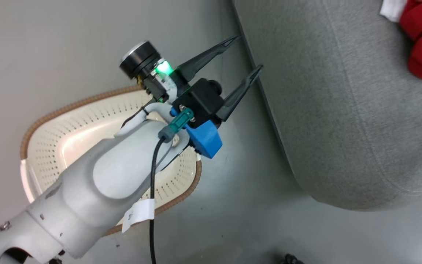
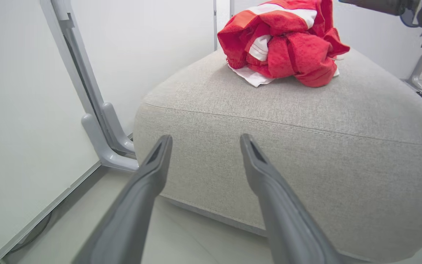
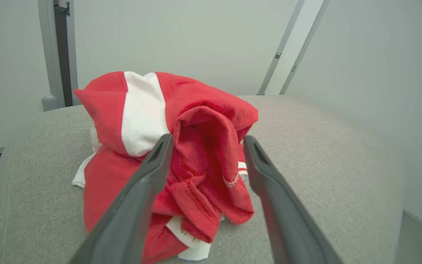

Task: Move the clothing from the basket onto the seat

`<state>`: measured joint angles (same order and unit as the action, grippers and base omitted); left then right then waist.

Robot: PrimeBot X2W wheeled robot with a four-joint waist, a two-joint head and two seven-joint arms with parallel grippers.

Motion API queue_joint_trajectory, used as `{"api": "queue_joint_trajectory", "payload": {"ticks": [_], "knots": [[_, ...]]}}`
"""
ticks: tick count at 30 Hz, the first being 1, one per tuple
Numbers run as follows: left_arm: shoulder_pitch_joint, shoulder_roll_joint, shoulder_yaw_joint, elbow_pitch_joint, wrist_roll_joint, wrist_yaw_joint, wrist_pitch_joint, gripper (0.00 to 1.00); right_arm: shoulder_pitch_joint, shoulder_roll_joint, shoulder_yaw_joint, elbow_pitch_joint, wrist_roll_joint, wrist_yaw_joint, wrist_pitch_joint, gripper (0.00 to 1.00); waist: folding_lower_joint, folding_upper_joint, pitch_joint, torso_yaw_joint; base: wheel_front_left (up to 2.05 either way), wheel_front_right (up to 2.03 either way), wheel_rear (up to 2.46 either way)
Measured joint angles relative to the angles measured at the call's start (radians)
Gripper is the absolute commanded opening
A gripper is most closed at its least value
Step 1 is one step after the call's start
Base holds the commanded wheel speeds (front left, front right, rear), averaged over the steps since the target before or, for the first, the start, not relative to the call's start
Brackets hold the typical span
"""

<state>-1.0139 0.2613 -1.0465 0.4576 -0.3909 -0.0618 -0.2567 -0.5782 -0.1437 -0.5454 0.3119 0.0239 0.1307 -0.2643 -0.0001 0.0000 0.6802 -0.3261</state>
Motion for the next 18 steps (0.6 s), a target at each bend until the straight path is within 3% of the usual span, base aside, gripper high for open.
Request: {"api": "queue_joint_trajectory", "payload": {"ticks": [4, 10, 18], "knots": [[0.073, 0.005, 0.06, -0.016, -0.021, 0.035, -0.004, 1.0, 0.059, 0.008, 0.055, -0.044, -0.01, 0.0, 0.0, 1.0, 0.0, 0.0, -0.072, 0.003, 0.0, 0.0, 0.0], [0.21, 0.009, 0.231, -0.122, -0.018, 0.08, -0.005, 1.0, 0.116, 0.016, 0.164, -0.091, -0.019, 0.0, 0.0, 1.0, 0.0, 0.0, -0.185, 0.027, 0.0, 0.0, 0.0], [0.38, -0.003, 0.467, -0.206, 0.05, 0.092, -0.006, 1.0, 0.161, 0.023, 0.317, -0.103, -0.018, 0.0, 0.0, 1.0, -0.0001, 0.0, -0.32, 0.102, 0.0, 0.0, 0.0]]}}
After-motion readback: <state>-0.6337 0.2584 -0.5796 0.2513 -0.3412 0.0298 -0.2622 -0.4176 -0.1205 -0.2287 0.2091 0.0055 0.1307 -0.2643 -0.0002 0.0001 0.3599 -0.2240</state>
